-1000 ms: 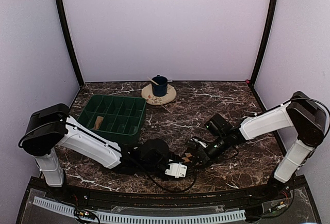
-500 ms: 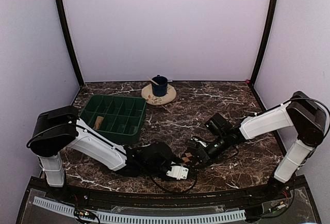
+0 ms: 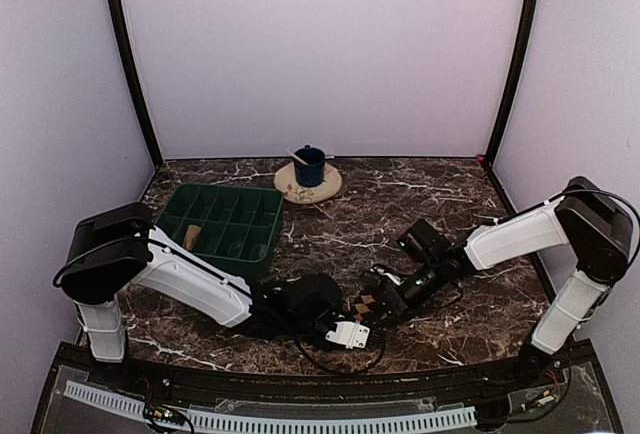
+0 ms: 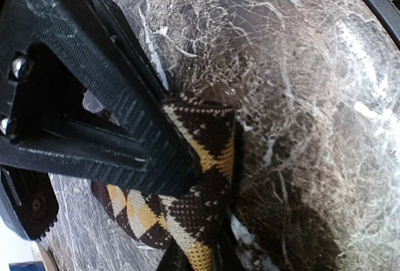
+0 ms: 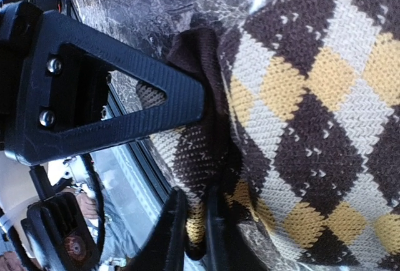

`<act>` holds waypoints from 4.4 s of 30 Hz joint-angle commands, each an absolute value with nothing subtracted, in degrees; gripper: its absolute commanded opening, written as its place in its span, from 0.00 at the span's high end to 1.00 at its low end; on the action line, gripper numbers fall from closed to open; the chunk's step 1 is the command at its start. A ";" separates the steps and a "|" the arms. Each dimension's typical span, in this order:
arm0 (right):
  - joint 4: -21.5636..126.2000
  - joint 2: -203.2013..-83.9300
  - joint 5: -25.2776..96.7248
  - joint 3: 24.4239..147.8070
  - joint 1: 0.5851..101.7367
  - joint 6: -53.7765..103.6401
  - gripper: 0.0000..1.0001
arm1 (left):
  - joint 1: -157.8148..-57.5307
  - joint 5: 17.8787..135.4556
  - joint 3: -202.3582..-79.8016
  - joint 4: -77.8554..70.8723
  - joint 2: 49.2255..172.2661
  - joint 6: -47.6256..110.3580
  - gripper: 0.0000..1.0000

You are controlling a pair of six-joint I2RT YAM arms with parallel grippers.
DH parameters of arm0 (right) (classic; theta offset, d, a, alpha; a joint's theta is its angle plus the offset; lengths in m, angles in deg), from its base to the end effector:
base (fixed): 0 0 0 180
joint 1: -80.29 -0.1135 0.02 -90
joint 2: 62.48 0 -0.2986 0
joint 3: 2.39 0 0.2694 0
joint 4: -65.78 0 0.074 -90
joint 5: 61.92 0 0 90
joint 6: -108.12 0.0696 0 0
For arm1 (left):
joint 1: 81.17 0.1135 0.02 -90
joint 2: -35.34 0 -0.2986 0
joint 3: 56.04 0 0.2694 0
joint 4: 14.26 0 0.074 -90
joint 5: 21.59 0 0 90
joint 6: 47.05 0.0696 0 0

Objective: Roll the socks
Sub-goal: Roll the sock at the center of the board.

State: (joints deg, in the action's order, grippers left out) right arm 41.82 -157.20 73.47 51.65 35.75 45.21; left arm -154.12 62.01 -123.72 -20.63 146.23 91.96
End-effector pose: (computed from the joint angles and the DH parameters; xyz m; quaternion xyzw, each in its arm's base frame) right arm 0.1801 0.2468 0.1244 0.2202 -0.8768 -0.4237 0.0560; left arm 0.1357 -0.4159 0.1222 0.7687 0.4550 -0.0438 0.4474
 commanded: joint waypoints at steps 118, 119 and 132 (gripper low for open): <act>33.76 -150.69 5.57 54.40 -5.09 28.91 0.58 | -141.04 110.39 -168.66 53.54 174.66 74.50 0.85; 33.90 -150.99 5.99 54.35 -4.92 28.80 0.59 | -141.03 110.40 -168.71 53.58 174.69 74.50 0.85; 34.10 -152.47 8.85 54.71 -3.89 28.99 1.00 | -139.06 109.54 -170.73 54.53 174.36 70.99 0.73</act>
State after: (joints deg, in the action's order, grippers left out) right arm 32.64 -151.21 7.53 53.83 -4.55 28.31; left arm -140.39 118.34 -170.95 52.06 171.21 72.27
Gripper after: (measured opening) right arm 0.053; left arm 0.245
